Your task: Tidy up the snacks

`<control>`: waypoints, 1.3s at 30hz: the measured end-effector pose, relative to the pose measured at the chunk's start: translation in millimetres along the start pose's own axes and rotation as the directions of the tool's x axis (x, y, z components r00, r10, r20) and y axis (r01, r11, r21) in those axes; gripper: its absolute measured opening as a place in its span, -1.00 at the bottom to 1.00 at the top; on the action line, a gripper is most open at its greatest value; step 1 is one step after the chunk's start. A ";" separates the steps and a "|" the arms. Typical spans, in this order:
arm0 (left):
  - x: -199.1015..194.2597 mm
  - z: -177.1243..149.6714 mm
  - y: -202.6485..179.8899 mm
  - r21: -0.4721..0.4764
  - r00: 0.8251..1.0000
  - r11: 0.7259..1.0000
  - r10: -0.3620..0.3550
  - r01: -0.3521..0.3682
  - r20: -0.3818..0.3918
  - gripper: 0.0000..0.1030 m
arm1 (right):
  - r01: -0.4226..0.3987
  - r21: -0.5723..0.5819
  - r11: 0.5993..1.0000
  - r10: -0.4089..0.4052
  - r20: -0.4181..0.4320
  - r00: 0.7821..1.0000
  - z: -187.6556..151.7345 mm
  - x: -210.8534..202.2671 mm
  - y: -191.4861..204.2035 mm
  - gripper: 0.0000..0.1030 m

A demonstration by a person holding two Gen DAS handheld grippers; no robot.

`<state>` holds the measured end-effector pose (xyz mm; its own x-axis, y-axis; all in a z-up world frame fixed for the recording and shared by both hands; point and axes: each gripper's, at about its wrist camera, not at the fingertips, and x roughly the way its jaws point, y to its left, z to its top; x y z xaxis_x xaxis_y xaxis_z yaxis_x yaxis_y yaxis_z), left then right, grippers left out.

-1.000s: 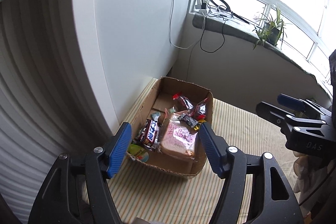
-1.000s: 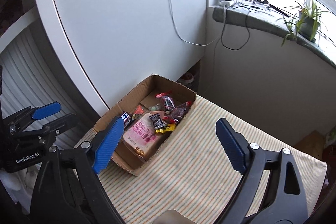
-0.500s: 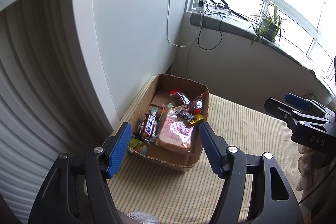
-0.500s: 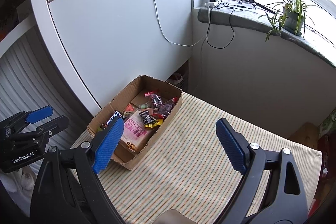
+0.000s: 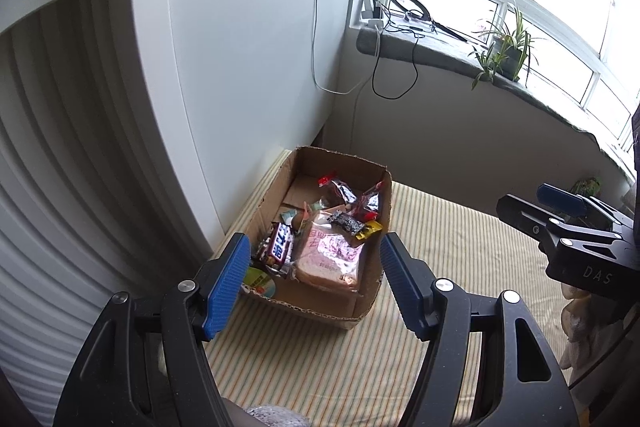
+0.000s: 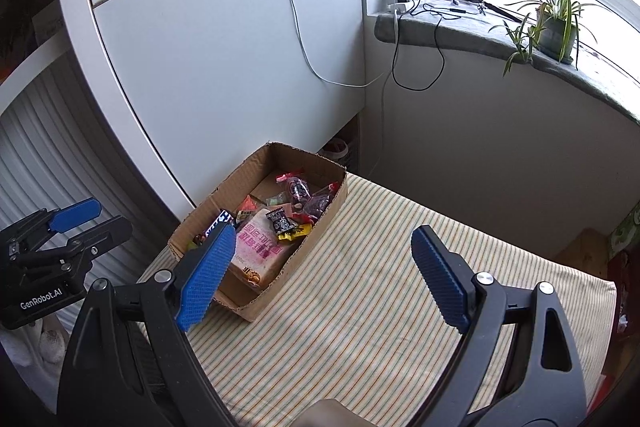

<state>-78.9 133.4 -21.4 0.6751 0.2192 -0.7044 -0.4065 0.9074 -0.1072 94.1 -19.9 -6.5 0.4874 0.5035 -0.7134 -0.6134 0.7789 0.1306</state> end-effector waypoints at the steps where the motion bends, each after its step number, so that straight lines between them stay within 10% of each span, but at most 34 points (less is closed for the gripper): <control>1: -0.2 -0.5 -0.2 0.001 1.000 1.000 0.000 0.000 0.000 0.31 | 0.001 -0.001 1.000 -0.001 0.000 1.000 -0.2 0.1 0.6 0.78; 39: -0.6 -1.0 -4.0 0.008 1.000 1.000 -0.024 0.024 -0.018 0.32 | 0.000 0.002 1.000 0.000 -0.009 1.000 -5.9 -1.9 7.3 0.78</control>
<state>-78.4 129.3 -21.3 0.6735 0.1905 -0.7142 -0.3850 0.9152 -0.1189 85.1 -17.4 -8.2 0.4816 0.5002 -0.7196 -0.6120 0.7797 0.1324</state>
